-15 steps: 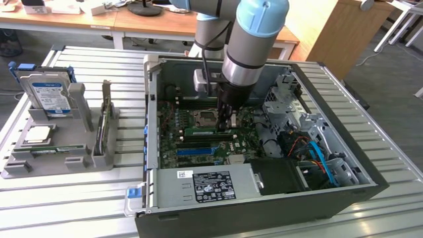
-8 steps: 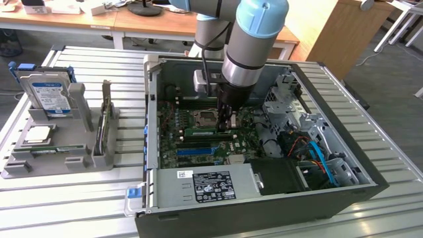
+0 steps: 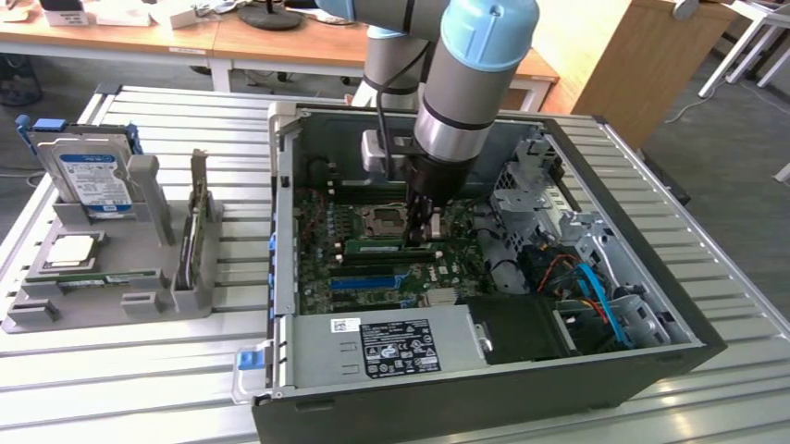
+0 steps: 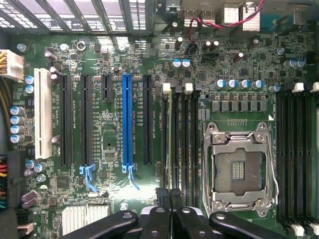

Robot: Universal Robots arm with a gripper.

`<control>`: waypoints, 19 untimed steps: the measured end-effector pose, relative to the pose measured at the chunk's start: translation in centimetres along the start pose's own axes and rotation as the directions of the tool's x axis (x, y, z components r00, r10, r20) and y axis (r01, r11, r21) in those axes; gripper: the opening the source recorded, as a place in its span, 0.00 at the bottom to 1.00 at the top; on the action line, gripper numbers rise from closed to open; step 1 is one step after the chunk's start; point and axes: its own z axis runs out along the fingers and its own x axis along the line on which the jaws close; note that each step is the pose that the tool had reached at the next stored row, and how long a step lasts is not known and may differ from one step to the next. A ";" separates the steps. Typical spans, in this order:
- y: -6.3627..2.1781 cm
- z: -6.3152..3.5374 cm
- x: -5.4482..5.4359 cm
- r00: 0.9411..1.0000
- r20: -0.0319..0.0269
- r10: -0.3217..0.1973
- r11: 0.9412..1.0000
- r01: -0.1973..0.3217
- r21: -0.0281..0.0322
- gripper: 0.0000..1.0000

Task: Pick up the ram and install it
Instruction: 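Insert the ram into the slot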

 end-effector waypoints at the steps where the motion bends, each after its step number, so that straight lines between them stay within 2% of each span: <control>1: 0.00 0.00 0.0 1.000 0.000 0.000 1.000 0.000 0.000 0.12; 13: 0.00 0.13 0.0 1.000 0.000 -0.001 1.000 0.001 0.000 0.12; 19: 0.00 0.15 0.0 1.000 0.000 -0.021 1.000 0.021 -0.002 0.12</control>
